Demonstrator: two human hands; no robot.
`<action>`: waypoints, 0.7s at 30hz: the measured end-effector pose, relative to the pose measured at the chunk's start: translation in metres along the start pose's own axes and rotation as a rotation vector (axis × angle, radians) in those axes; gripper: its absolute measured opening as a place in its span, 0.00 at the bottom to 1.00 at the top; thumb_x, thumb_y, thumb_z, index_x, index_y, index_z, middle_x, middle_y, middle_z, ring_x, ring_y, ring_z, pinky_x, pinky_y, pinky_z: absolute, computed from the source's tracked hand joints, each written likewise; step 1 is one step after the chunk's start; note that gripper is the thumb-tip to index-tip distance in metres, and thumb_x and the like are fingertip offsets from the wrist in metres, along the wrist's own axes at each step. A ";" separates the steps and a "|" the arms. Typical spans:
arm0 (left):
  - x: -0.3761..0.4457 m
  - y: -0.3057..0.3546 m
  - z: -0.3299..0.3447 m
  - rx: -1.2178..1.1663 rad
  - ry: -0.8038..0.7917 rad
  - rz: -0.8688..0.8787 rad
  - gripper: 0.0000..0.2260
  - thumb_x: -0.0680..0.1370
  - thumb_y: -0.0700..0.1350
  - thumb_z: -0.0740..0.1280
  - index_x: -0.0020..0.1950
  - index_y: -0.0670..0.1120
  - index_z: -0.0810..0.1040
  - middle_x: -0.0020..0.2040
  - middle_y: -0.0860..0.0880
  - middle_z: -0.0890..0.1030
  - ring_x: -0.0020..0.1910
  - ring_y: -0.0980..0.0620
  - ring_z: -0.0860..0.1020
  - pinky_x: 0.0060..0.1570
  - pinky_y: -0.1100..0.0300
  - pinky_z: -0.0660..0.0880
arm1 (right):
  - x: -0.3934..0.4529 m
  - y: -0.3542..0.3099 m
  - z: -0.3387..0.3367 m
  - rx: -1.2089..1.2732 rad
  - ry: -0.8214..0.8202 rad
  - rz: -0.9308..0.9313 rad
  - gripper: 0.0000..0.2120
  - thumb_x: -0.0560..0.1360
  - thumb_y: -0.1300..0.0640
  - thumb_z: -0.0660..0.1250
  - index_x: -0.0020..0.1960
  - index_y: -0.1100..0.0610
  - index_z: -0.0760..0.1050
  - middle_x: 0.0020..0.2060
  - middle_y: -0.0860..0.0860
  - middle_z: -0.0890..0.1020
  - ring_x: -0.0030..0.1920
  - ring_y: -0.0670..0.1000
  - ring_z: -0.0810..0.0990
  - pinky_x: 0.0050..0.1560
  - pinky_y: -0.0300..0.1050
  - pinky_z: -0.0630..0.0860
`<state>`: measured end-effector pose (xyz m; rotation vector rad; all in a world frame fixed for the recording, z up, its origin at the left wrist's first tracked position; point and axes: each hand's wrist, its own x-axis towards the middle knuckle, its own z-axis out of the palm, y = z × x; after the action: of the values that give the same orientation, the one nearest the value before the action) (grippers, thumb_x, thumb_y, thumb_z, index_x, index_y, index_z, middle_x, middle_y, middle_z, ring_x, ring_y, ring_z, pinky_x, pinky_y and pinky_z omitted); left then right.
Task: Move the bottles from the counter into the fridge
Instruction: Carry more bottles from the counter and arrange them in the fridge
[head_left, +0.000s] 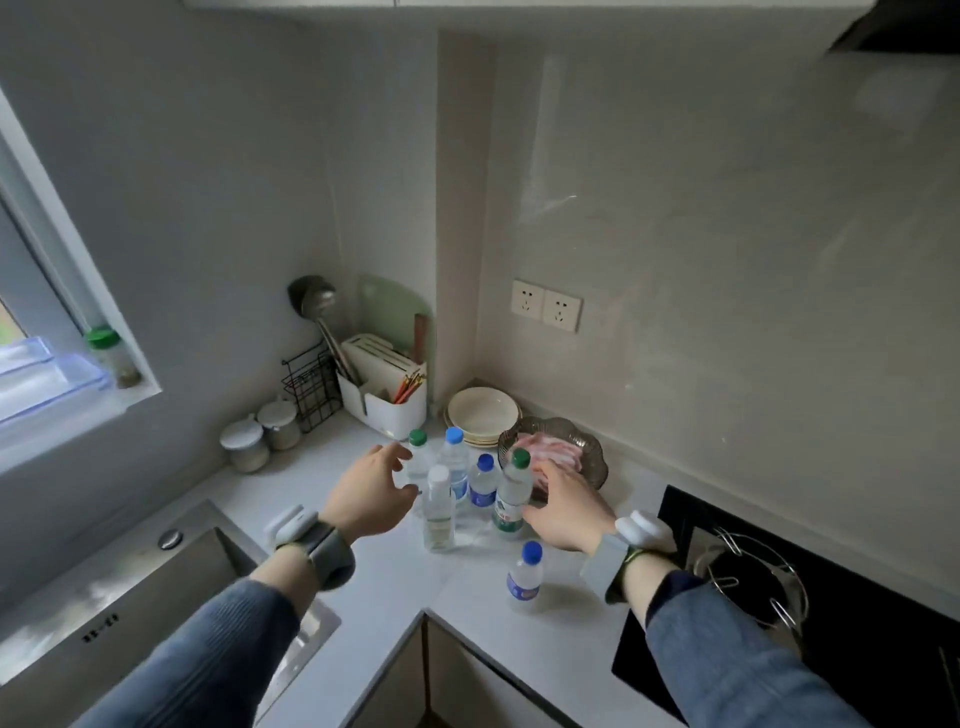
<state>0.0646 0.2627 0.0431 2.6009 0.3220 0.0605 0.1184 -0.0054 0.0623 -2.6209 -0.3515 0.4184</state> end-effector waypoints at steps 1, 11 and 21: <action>0.021 -0.006 -0.003 0.014 -0.004 -0.011 0.20 0.77 0.50 0.70 0.69 0.51 0.74 0.60 0.50 0.77 0.57 0.49 0.78 0.56 0.56 0.74 | 0.018 -0.004 0.002 -0.005 0.003 0.019 0.34 0.75 0.47 0.70 0.78 0.49 0.64 0.76 0.50 0.68 0.76 0.56 0.68 0.73 0.51 0.69; 0.131 -0.030 0.020 0.221 -0.202 -0.004 0.23 0.81 0.56 0.64 0.74 0.51 0.69 0.66 0.44 0.76 0.60 0.42 0.78 0.56 0.52 0.76 | 0.107 -0.003 0.028 -0.076 -0.028 0.123 0.29 0.74 0.56 0.65 0.75 0.50 0.71 0.75 0.53 0.69 0.76 0.59 0.66 0.74 0.50 0.63; 0.165 -0.039 0.051 0.206 -0.202 0.050 0.14 0.80 0.57 0.68 0.58 0.50 0.74 0.51 0.49 0.81 0.46 0.49 0.78 0.42 0.58 0.73 | 0.138 0.009 0.042 -0.104 0.037 0.202 0.23 0.79 0.59 0.68 0.73 0.56 0.71 0.68 0.56 0.77 0.68 0.58 0.75 0.66 0.48 0.71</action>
<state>0.2216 0.3096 -0.0233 2.7883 0.1995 -0.2283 0.2322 0.0471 -0.0091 -2.7729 -0.0981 0.4277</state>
